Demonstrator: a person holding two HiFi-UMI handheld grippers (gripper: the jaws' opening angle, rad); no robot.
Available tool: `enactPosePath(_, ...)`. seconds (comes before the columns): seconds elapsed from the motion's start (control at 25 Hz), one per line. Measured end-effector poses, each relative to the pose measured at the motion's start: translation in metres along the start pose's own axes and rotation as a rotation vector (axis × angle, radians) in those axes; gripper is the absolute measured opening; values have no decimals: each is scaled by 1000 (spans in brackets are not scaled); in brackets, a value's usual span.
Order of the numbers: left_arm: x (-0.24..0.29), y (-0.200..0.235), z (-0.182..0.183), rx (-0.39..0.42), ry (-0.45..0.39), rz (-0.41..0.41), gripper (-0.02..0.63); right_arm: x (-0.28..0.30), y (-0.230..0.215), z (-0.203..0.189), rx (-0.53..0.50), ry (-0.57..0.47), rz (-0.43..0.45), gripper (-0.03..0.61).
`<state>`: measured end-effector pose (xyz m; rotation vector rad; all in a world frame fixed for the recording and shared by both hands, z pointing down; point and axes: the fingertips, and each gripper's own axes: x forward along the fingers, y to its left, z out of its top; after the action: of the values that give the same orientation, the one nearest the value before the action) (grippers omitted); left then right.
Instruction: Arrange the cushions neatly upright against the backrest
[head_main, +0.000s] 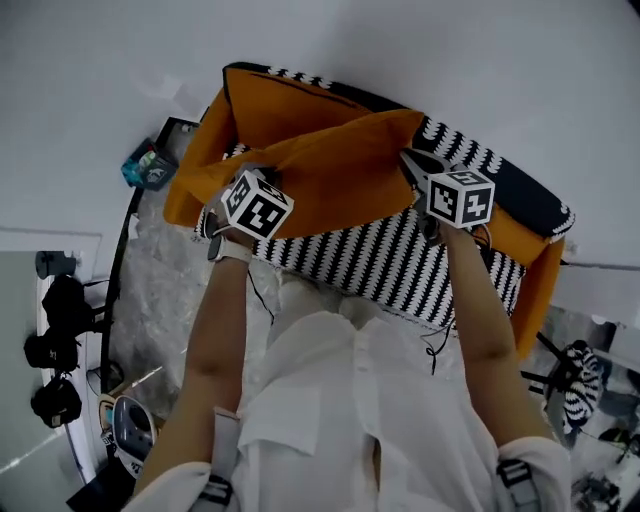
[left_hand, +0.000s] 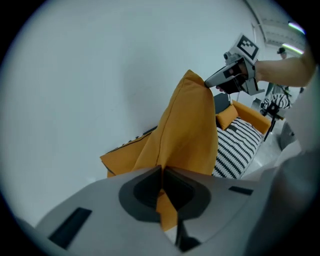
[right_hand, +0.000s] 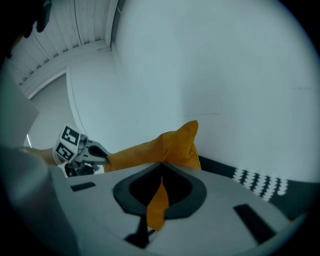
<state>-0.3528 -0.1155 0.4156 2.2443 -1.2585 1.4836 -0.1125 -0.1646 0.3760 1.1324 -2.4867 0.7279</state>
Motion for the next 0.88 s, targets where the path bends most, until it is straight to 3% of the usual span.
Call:
enactPosePath(0.24, 32, -88, 61, 69, 13, -115, 20, -86, -73, -20, -210, 51, -218, 106)
enactPosePath(0.4, 46, -144, 97, 173, -9, -203, 20, -107, -58, -24, -533, 105, -147, 187)
enactPosePath(0.6, 60, -185, 130, 283, -29, -290, 20, -82, -51, -78, -875, 347, -74, 212)
enactPosePath(0.72, 62, -197, 145, 329, -62, -350, 20, -71, -65, -95, -963, 434, -103, 215)
enactPosePath(0.88, 66, -212, 165, 394, -117, -431, 20, -72, -87, -106, -1006, 519, -146, 221)
